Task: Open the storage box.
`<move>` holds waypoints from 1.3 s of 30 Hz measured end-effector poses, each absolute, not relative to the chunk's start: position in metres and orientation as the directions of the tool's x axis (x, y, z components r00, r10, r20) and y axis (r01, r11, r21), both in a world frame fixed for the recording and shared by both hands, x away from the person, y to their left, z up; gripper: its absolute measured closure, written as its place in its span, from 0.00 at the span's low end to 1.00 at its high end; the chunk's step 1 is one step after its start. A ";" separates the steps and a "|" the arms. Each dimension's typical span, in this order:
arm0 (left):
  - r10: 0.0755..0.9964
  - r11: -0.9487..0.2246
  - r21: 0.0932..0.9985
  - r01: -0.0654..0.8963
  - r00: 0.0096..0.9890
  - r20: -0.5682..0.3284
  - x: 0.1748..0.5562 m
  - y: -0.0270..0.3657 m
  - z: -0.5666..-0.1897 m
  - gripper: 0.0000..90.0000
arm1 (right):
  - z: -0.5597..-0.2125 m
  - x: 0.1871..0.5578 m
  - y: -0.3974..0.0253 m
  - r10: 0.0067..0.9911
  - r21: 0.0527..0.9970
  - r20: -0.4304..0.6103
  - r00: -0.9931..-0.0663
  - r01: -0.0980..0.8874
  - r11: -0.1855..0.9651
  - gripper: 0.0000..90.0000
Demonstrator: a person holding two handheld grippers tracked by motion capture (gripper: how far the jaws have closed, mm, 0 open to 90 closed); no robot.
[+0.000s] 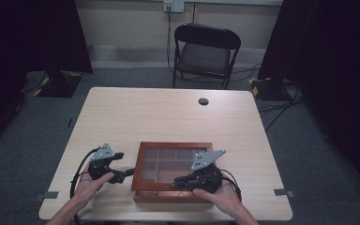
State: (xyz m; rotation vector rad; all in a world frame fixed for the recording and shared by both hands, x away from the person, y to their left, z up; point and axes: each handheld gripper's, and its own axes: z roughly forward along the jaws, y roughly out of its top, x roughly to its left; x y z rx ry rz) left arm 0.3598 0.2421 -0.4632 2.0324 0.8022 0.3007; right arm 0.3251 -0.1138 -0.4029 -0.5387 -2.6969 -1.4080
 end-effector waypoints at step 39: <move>0.591 -0.320 0.874 0.366 0.798 -0.118 0.355 0.231 -0.444 0.19 | -0.390 0.333 -0.166 0.454 0.837 0.235 -0.859 0.417 0.355 0.28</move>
